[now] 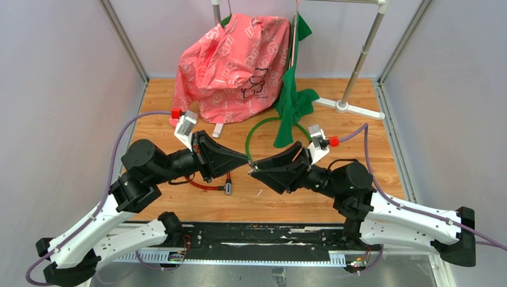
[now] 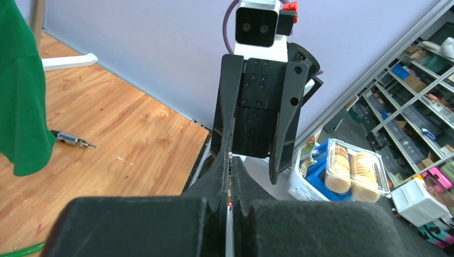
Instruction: Unlock with the key
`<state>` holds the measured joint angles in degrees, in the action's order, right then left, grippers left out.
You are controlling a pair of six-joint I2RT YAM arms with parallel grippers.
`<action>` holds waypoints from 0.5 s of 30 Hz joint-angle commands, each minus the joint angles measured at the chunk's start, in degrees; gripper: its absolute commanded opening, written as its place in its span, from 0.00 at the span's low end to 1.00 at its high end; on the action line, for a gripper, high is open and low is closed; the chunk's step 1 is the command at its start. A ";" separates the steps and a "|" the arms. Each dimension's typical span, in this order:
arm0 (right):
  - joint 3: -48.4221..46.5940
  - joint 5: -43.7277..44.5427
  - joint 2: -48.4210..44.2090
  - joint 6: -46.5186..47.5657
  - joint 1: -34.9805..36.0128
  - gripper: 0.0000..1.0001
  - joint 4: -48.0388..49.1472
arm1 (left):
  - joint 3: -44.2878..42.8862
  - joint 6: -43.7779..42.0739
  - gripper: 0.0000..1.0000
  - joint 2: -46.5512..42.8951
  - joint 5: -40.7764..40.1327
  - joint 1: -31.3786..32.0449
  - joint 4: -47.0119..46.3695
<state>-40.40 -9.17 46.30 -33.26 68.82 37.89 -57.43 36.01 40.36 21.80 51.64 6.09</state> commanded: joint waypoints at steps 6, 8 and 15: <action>-2.34 -0.41 -0.64 -0.23 -0.57 0.36 3.44 | -1.27 0.46 0.00 -0.99 -0.50 0.56 -2.04; -2.67 -0.44 -0.24 -0.23 -0.64 0.36 3.42 | -1.17 0.58 0.00 -0.96 -0.37 0.57 -2.17; -3.57 0.34 0.44 0.04 -0.61 0.33 3.57 | -0.93 0.82 0.00 -0.94 0.26 0.51 -2.48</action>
<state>-41.45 -9.17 46.87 -33.41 68.82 38.98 -57.43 36.69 39.66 21.82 51.64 5.10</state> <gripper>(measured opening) 0.350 0.012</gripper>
